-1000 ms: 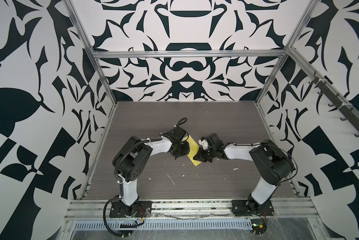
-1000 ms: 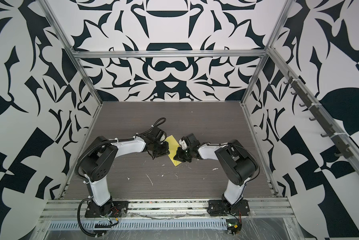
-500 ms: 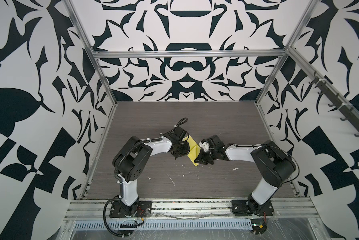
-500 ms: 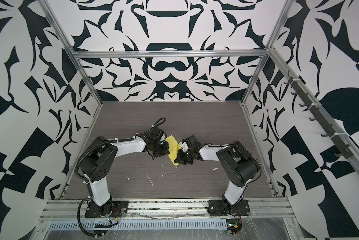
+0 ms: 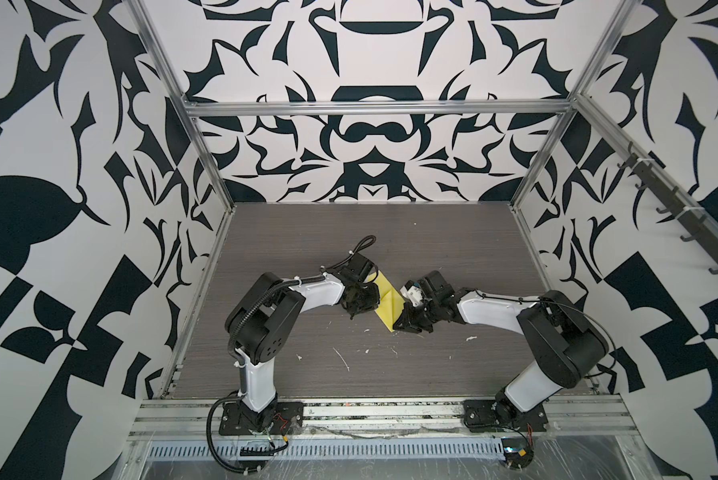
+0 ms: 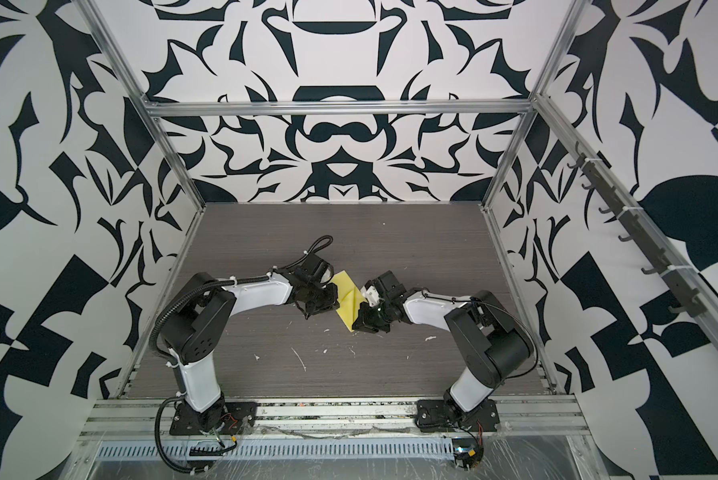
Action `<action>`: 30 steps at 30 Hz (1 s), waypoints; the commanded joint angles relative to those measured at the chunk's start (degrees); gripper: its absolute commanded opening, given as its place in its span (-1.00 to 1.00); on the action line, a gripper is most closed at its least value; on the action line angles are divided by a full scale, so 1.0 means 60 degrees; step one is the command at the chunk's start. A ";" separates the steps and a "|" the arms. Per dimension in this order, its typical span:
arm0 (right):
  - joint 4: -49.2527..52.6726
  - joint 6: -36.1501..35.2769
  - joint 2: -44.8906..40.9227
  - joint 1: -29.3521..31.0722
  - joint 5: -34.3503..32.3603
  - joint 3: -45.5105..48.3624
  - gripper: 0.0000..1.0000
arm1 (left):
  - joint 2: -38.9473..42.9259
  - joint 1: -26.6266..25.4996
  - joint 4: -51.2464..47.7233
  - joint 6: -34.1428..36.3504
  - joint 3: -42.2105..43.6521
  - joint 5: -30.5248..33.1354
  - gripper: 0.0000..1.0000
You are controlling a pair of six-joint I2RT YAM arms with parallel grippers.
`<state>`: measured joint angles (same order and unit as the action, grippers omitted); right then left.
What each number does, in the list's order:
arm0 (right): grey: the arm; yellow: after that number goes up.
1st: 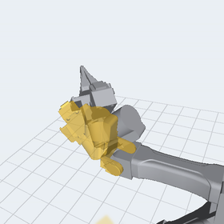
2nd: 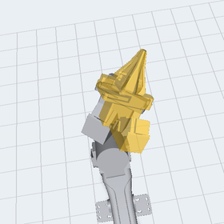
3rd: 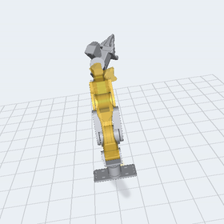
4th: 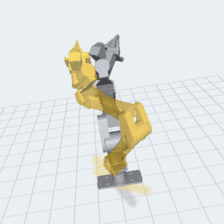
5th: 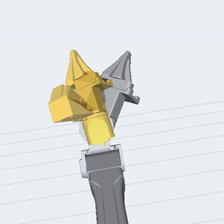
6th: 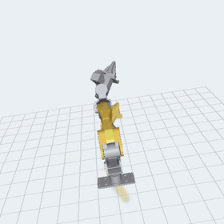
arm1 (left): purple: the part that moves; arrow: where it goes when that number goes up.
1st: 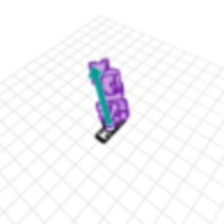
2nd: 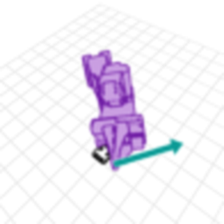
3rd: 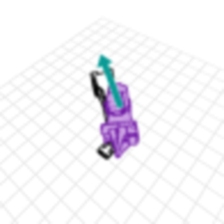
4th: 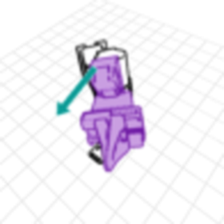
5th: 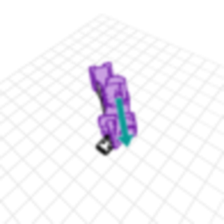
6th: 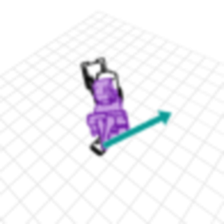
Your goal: Fold a paper plane with a square sheet of paper (pick it up from the middle)
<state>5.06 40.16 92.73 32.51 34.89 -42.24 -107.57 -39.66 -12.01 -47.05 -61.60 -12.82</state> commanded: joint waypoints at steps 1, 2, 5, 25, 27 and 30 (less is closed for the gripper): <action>-0.0377 0.0044 -0.0001 0.0096 0.0007 -0.0488 -1.00 | -0.0697 -0.0014 -0.0975 0.0092 0.0273 0.0887 -1.00; -0.0402 0.0079 0.0127 0.0118 -0.0050 -0.0552 -1.00 | -0.0717 -0.0020 -0.0977 0.0092 0.0257 0.0859 -1.00; -0.0706 0.0226 0.0453 0.0144 -0.0074 -0.0577 -1.00 | -0.0734 -0.0026 -0.0979 0.0092 0.0244 0.0847 -1.00; 0.0822 -0.0707 -0.0076 0.0118 0.0057 0.0171 -1.00 | -0.0687 -0.0022 -0.0979 0.0063 0.0351 0.0998 -1.00; 0.0774 -0.0732 -0.0296 0.0038 -0.0112 -0.0104 -1.00 | -0.0690 -0.0011 -0.0998 0.0078 0.0331 0.0994 -1.00; 0.0514 -0.0801 -0.0198 -0.0002 -0.0354 -0.0732 -1.00 | -0.0674 -0.0014 -0.0986 0.0096 0.0329 0.0984 -1.00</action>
<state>8.78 37.34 92.79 32.80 34.28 -42.06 -107.59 -39.66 -12.08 -47.03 -61.65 -12.58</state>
